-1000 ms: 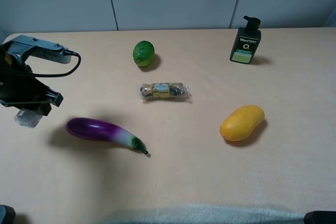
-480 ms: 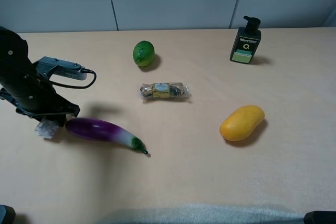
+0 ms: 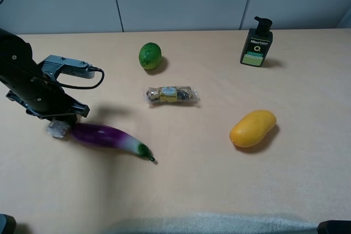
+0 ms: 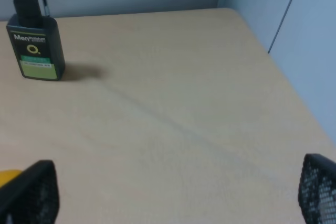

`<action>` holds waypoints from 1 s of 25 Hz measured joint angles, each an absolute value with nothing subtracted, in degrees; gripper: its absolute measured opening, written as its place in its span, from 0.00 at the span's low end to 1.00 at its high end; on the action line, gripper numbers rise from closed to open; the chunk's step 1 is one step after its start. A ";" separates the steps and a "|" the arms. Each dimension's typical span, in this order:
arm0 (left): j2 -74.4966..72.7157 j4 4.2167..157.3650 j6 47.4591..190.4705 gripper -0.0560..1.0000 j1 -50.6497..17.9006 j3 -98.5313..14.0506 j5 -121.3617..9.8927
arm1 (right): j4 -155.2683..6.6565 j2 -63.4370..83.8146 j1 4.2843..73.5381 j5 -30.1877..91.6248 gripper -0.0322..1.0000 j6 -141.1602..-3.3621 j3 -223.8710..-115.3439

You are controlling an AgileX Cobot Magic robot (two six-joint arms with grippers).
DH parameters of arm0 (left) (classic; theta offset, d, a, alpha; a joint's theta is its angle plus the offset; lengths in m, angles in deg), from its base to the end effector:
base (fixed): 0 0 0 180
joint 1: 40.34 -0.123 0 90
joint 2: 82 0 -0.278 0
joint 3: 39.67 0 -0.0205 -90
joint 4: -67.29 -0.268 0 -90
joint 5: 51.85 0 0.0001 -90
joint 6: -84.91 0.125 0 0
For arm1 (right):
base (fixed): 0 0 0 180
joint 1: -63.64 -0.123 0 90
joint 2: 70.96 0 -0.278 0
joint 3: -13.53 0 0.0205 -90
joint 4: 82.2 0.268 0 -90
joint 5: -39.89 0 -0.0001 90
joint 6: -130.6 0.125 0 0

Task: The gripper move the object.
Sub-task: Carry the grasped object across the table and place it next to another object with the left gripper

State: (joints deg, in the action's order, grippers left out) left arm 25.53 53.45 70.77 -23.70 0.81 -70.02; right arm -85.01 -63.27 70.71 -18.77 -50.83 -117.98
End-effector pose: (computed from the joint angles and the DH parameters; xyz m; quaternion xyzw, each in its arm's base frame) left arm 0.2650 -0.0695 0.0508 0.1306 0.9829 0.0175 0.1287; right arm 0.0480 -0.0112 0.2739 0.0420 0.8413 -0.0643 0.5350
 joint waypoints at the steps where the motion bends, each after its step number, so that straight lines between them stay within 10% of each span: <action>1: 25.53 53.45 70.77 0.55 -23.70 0.81 -69.69 | -85.01 -63.27 70.71 -18.77 0.70 -50.83 -117.98; 25: 25.53 53.23 70.77 0.63 -23.70 0.81 -69.37 | -85.01 -63.27 70.71 -18.77 0.70 -50.83 -117.98</action>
